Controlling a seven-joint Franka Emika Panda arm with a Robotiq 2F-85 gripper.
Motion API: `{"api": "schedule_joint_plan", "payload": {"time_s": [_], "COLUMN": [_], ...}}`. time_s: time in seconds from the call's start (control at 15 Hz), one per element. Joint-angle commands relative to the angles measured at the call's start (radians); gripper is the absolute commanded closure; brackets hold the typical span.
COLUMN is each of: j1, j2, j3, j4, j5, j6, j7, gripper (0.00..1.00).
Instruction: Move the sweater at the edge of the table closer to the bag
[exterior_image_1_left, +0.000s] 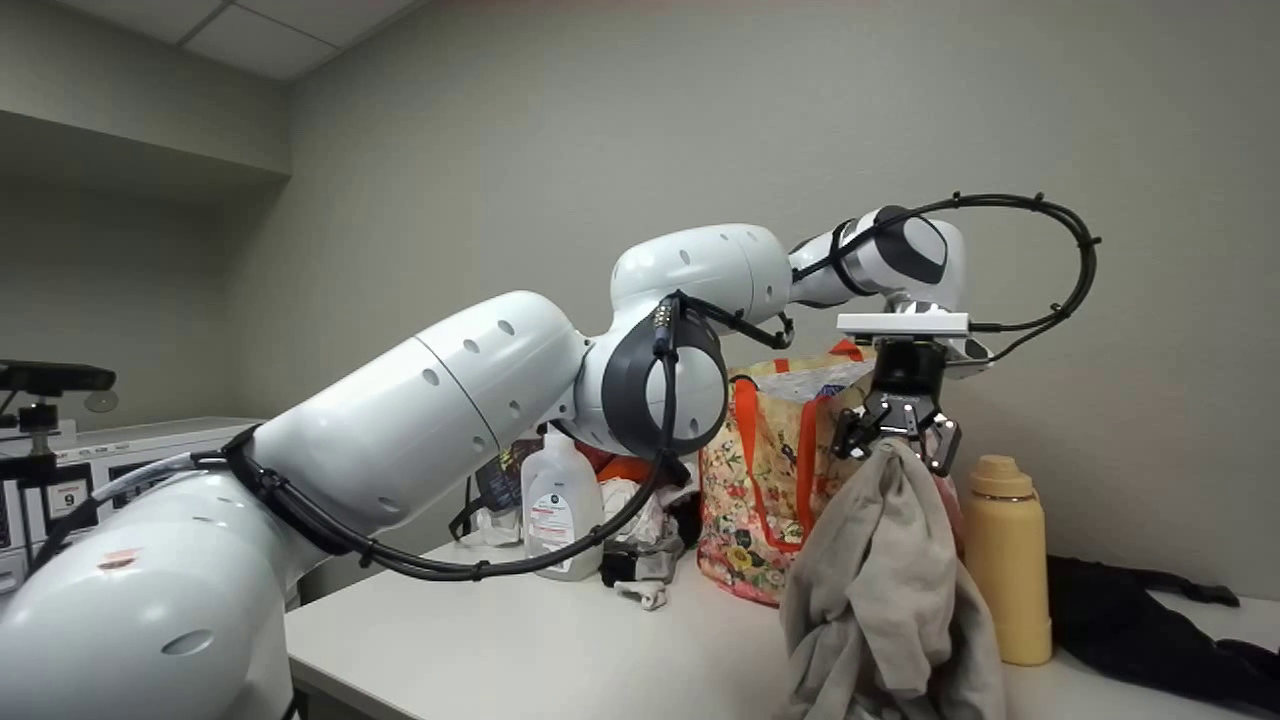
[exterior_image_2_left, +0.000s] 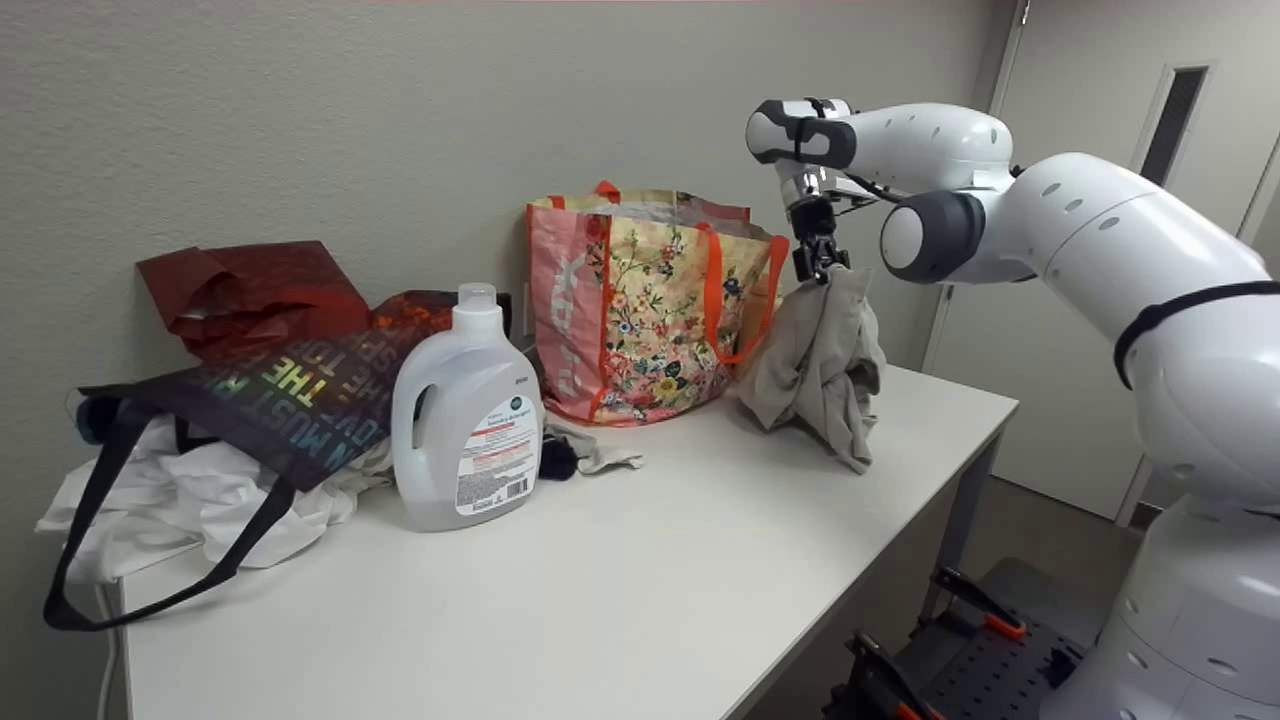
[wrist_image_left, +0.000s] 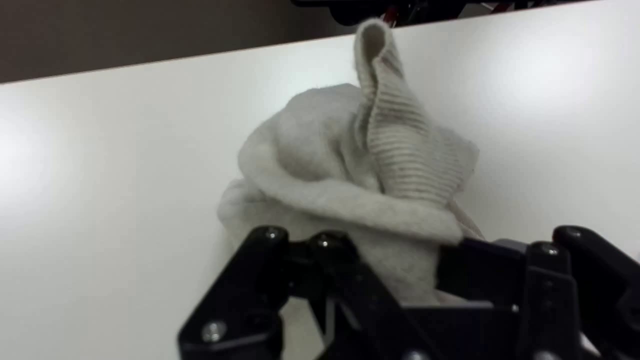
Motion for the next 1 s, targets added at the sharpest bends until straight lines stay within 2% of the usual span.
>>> {"api": "schedule_joint_plan", "payload": {"time_s": [0.0,0.47,0.73,0.93], "j1": [-0.03,-0.033,0.006,0.047], "j2": [-0.053,-0.053,-0.053,-0.05], "j3": [0.017,0.035,0.035,0.03], "j4": [-0.038,-0.035,-0.039,-0.037], "j5": [-0.005,-0.013,-0.029,-0.059], "j6": [-0.082,-0.182,-0.234,-0.315], "j7": [-0.154,-0.423,-0.557,-0.652], "gripper": [0.95,0.95,0.95,0.95]}}
